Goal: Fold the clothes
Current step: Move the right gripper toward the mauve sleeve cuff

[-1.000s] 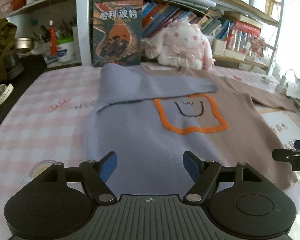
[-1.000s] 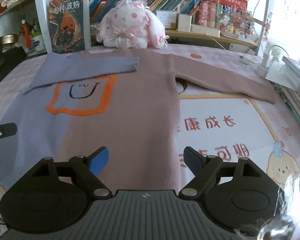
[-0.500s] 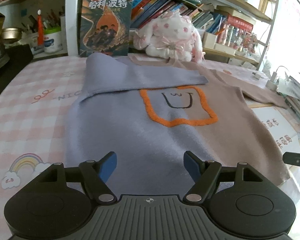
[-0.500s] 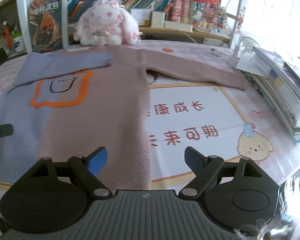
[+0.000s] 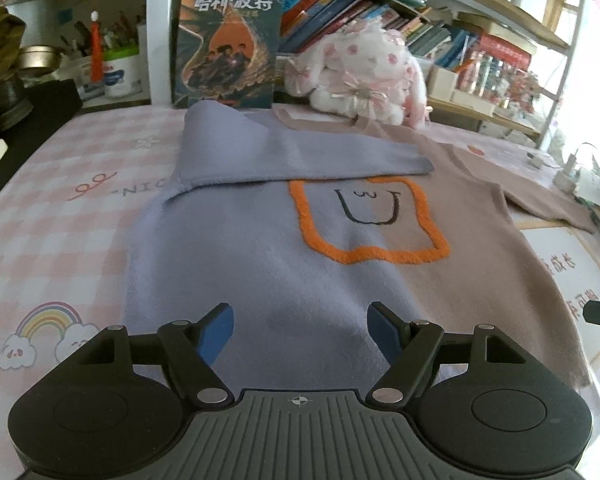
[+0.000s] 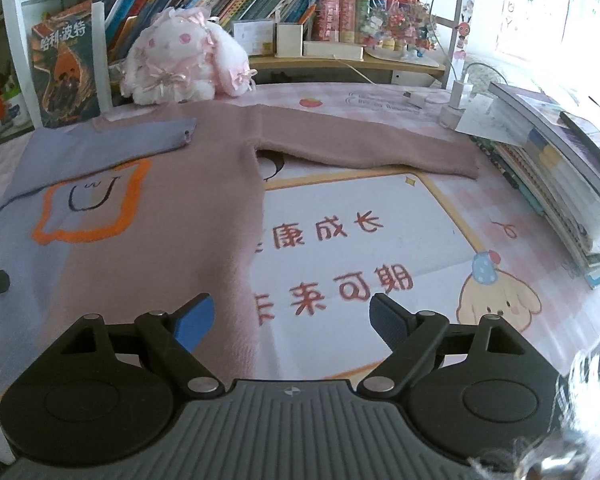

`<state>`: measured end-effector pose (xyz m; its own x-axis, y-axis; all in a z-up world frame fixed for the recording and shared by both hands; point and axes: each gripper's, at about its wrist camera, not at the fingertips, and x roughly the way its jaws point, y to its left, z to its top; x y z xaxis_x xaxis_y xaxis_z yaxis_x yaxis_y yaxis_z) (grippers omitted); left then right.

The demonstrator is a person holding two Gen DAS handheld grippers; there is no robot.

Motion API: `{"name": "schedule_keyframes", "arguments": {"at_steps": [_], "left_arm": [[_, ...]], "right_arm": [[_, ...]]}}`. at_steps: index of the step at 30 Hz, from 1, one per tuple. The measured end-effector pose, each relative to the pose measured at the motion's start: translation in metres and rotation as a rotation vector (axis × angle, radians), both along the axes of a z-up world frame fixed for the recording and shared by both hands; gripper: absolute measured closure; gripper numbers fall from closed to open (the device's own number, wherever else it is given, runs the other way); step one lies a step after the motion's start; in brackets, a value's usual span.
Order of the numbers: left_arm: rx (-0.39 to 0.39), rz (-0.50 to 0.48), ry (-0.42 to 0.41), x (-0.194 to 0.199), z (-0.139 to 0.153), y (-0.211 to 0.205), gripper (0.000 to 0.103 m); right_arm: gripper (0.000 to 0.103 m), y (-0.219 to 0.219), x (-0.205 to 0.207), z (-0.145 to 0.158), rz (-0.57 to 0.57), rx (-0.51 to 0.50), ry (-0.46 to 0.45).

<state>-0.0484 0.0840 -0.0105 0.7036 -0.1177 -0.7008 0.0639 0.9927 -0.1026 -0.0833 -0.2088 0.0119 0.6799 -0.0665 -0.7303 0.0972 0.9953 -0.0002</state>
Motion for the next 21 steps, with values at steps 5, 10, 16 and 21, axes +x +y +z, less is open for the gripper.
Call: {"name": "schedule_keyframes", "arguments": {"at_steps": [5,10,16,21], "left_arm": [[0.030,0.048,0.008,0.005,0.001,-0.020,0.027],[0.049,0.129,0.021,0.012,0.003,-0.050,0.027],[0.072,0.172,0.020,0.011,0.005,-0.099,0.027],[0.054,0.251,0.031,0.006,0.004,-0.125,0.027]], "right_arm": [[0.019,-0.027,0.021,-0.005,0.011,0.046,0.004],[0.019,-0.067,0.047,-0.009,0.029,0.086,0.007],[0.019,-0.135,0.085,-0.011,0.042,0.103,0.005],[0.019,-0.182,0.118,-0.017,0.059,0.112,0.007]]}}
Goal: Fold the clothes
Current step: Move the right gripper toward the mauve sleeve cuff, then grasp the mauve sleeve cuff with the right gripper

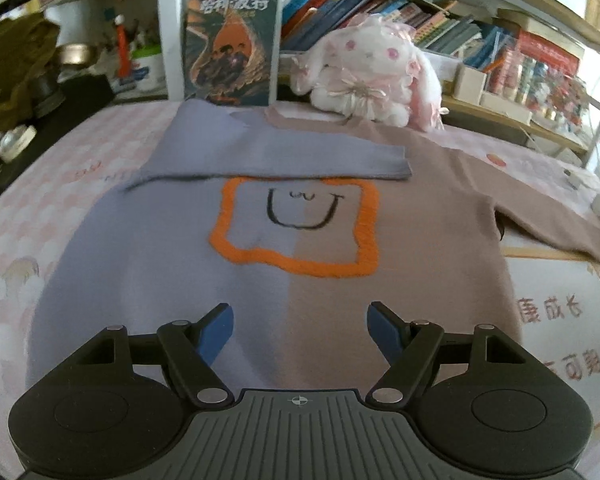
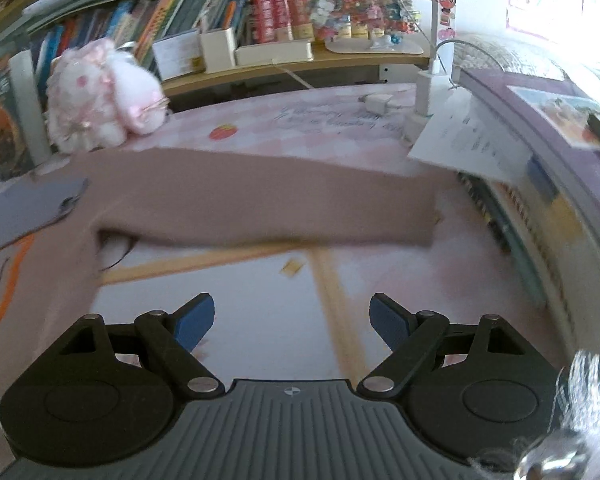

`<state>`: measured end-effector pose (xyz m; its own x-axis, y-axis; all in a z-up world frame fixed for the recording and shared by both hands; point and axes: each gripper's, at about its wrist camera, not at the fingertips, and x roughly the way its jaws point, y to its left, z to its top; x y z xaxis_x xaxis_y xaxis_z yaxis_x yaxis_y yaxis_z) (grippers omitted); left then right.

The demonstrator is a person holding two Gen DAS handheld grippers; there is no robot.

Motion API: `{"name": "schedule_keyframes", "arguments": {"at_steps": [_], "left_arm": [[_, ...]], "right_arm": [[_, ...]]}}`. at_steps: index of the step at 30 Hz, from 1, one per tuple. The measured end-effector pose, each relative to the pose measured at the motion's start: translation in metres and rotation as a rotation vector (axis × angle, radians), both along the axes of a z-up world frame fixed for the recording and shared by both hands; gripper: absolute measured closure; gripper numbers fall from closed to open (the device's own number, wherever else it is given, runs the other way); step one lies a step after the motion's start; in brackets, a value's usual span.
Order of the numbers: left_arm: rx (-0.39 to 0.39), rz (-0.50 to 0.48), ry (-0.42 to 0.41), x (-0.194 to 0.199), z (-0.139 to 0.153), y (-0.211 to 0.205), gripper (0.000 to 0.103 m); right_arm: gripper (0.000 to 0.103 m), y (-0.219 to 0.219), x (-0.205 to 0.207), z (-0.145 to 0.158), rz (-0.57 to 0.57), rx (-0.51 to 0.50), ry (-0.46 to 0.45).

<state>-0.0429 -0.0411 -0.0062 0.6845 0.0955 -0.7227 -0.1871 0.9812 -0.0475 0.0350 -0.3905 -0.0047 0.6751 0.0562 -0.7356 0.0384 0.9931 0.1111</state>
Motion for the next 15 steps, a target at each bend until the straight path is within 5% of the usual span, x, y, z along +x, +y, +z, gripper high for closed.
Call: {"name": "schedule_keyframes", "arguments": {"at_steps": [15], "left_arm": [[0.033,0.152,0.043,-0.026,0.003,-0.029,0.027]], "right_arm": [[0.018,-0.048,0.057,-0.016,0.045,0.064,0.069]]}}
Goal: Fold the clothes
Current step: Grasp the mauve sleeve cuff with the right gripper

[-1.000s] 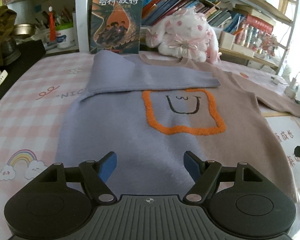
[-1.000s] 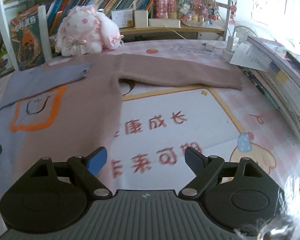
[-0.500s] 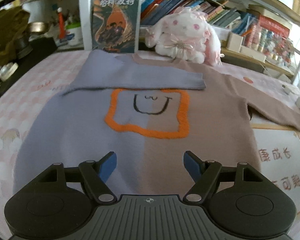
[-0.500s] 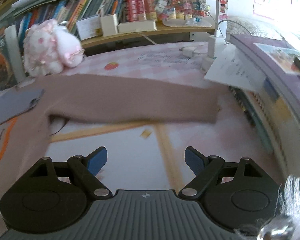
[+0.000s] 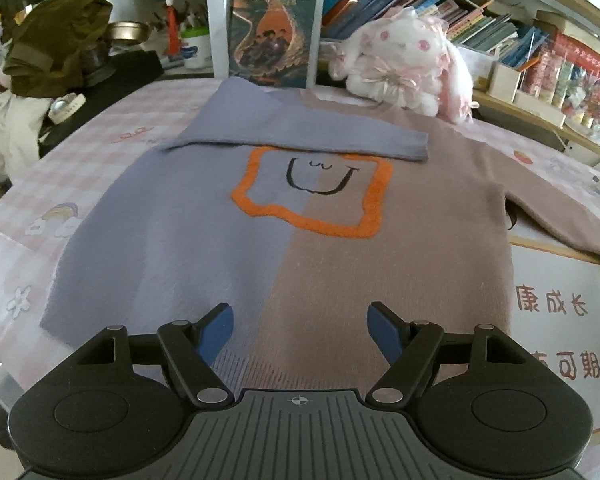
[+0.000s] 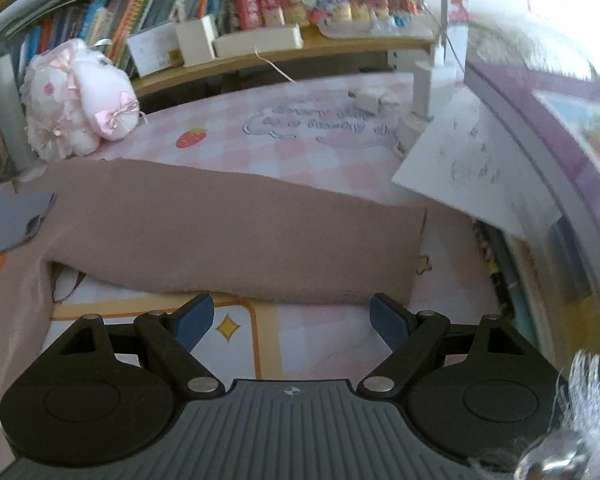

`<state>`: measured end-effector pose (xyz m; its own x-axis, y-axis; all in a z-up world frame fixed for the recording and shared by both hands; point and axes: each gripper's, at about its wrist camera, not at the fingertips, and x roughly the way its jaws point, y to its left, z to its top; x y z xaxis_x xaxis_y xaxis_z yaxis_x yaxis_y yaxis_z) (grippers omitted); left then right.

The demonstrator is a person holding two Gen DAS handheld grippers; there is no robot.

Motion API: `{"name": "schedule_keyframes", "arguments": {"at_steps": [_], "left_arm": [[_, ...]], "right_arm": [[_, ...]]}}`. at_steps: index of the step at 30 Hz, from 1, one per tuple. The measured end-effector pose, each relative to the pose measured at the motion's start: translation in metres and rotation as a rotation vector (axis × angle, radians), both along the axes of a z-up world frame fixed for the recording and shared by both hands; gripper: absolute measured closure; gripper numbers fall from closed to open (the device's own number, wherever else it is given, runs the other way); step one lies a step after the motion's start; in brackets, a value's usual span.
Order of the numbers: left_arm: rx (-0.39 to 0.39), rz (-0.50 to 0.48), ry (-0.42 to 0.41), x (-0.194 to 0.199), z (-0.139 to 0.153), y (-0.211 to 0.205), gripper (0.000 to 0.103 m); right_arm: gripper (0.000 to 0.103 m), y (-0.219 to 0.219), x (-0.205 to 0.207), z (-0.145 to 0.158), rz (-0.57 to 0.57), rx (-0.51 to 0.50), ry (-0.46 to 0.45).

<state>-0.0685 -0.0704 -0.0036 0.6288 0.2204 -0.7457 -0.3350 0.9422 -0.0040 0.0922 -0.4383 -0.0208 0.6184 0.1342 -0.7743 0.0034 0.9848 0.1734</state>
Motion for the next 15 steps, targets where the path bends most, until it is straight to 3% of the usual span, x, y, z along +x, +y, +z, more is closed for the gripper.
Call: {"name": "schedule_keyframes", "arguments": {"at_steps": [15], "left_arm": [[0.023,0.033,0.020,-0.006,0.002,-0.007,0.027]], "right_arm": [[0.016,-0.010,0.017,-0.004,-0.067,0.063,-0.014]]}}
